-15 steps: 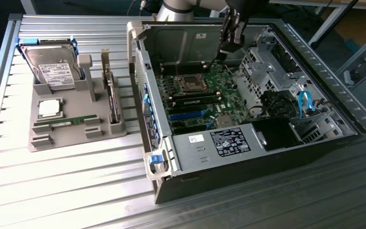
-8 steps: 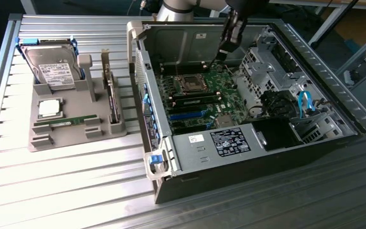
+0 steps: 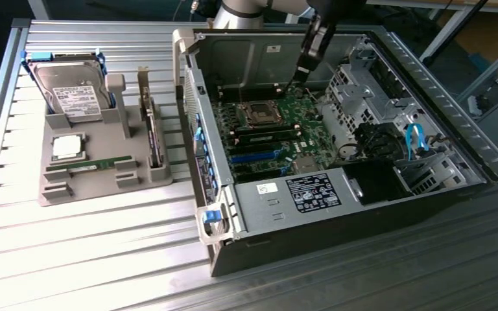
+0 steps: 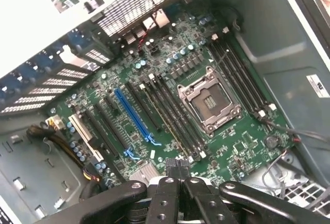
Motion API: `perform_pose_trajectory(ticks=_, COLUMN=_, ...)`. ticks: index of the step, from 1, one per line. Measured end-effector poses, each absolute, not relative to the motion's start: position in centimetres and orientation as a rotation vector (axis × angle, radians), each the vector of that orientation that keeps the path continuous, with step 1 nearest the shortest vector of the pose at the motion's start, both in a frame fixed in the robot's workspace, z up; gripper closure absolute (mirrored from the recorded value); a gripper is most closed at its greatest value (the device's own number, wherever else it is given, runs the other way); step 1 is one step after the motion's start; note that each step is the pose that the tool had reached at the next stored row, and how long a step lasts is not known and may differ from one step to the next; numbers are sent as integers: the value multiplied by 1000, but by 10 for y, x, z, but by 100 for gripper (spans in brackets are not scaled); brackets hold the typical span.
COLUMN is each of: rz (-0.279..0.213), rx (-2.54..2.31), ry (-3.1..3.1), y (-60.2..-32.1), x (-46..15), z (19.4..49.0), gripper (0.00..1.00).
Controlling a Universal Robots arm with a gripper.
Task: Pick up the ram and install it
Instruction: 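Press down the ram until it locks into place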
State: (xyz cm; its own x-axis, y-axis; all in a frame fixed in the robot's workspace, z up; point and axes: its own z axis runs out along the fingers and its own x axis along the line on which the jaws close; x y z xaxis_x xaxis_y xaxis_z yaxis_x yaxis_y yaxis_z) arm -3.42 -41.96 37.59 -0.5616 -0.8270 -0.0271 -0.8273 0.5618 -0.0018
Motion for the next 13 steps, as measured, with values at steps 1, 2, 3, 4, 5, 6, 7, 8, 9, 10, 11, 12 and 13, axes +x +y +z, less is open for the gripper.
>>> perform_pose_trajectory(ticks=1, rz=17, rx=-1436, ry=2766, y=-420, x=-34, z=376, gripper=90)
perform_pose_trajectory(ticks=2, rz=17, rx=-1414, ry=2778, y=-420, x=-34, z=376, gripper=90)
perform_pose_trajectory(ticks=3, rz=16, rx=-1393, ry=2788, y=-420, x=-34, z=376, gripper=90)
perform_pose_trajectory(ticks=4, rz=16, rx=-1377, ry=2796, y=-420, x=-34, z=376, gripper=90)
perform_pose_trajectory(ticks=5, rz=16, rx=-1364, ry=2802, y=-420, x=-34, z=376, gripper=90)
perform_pose_trajectory(ticks=6, rz=15, rx=-1333, ry=2817, y=-420, x=-34, z=376, gripper=90)
perform_pose_trajectory(ticks=7, rz=15, rx=-1299, ry=2832, y=-420, x=-34, z=376, gripper=90)
perform_pose_trajectory(ticks=8, rz=15, rx=-1272, ry=2845, y=-420, x=-34, z=376, gripper=90)
perform_pose_trajectory(ticks=9, rz=14, rx=-1240, ry=2859, y=-420, x=-34, z=376, gripper=90)
perform_pose_trajectory(ticks=10, rz=14, rx=-1216, ry=2869, y=-420, x=-34, z=376, gripper=90)
perform_pose_trajectory(ticks=11, rz=13, rx=-1193, ry=2878, y=-420, x=-34, z=376, gripper=90)
perform_pose_trajectory(ticks=12, rz=13, rx=-1175, ry=2886, y=-420, x=-34, z=376, gripper=90)
perform_pose_trajectory(ticks=13, rz=13, rx=-1153, ry=2895, y=-420, x=-34, z=376, gripper=90)
